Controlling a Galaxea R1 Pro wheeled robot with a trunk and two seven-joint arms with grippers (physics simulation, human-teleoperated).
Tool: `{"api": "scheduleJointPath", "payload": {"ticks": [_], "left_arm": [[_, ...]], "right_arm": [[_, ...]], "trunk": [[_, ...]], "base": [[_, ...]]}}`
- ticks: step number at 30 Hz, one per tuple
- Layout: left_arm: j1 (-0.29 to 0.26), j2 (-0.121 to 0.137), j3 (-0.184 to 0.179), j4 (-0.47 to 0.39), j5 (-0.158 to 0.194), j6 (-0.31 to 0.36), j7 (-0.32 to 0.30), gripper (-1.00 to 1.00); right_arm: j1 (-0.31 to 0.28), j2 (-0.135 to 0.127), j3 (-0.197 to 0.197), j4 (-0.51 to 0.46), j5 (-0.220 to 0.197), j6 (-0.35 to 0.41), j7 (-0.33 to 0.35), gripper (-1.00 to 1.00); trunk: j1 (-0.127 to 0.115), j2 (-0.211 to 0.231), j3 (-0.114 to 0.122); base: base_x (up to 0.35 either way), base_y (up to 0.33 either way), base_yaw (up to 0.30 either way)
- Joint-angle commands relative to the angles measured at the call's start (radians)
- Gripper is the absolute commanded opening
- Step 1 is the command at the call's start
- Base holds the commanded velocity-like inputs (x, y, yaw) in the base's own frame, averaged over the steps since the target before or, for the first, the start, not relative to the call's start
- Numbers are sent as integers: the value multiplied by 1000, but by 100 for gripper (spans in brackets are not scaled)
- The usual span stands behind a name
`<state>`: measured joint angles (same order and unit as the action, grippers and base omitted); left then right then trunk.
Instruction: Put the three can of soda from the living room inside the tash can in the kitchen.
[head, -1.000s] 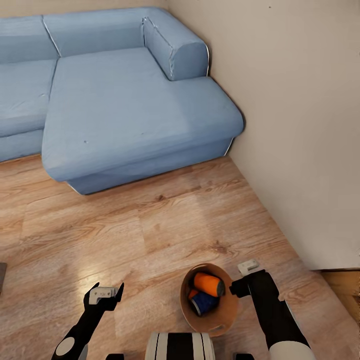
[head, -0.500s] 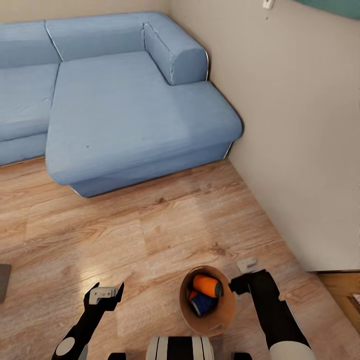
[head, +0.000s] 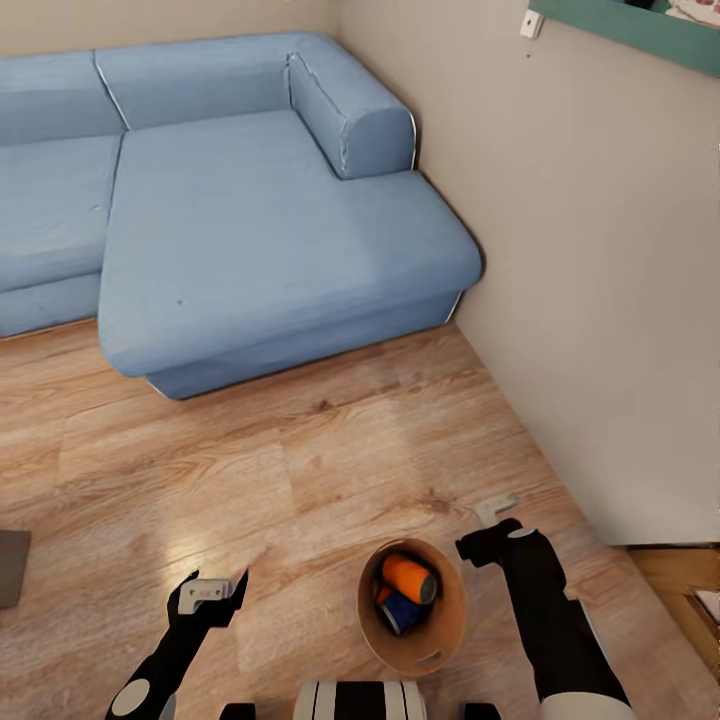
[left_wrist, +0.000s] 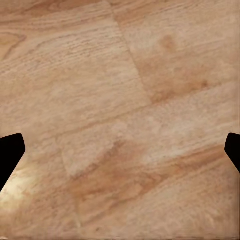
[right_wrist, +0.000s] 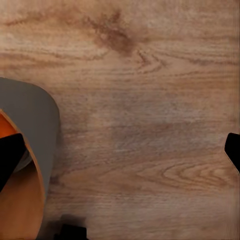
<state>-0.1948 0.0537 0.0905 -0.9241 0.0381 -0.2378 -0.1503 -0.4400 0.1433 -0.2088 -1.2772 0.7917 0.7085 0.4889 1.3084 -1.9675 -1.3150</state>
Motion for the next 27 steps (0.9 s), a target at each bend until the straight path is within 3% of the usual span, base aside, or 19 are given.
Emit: {"api": "scheduleJointPath", "payload": {"ticks": [1, 17, 21, 22, 27], "left_arm": [[0, 0, 0, 5, 0, 0, 0, 100], [0, 0, 0, 22, 3, 0, 0, 100], [0, 0, 0, 22, 3, 0, 0, 100], [0, 0, 0, 22, 3, 0, 0, 100], [0, 0, 0, 22, 2, 0, 0, 100]], "right_arm": [[1, 0, 1, -4, 0, 0, 1, 100], [8, 2, 4, -30, -3, -3, 16, 100], [43, 1, 25, -85, -38, -19, 37, 100], [81, 1, 50, -136, -62, -51, 40, 100], [104, 1, 63, -172, -74, -68, 43, 100]], "trunk": [[-4, 7, 3], [-65, 119, 53], [-81, 147, 66], [-84, 154, 69], [-104, 189, 85]], "base": [[0, 0, 0], [0, 0, 0], [0, 0, 0], [0, 0, 0], [0, 0, 0]]}}
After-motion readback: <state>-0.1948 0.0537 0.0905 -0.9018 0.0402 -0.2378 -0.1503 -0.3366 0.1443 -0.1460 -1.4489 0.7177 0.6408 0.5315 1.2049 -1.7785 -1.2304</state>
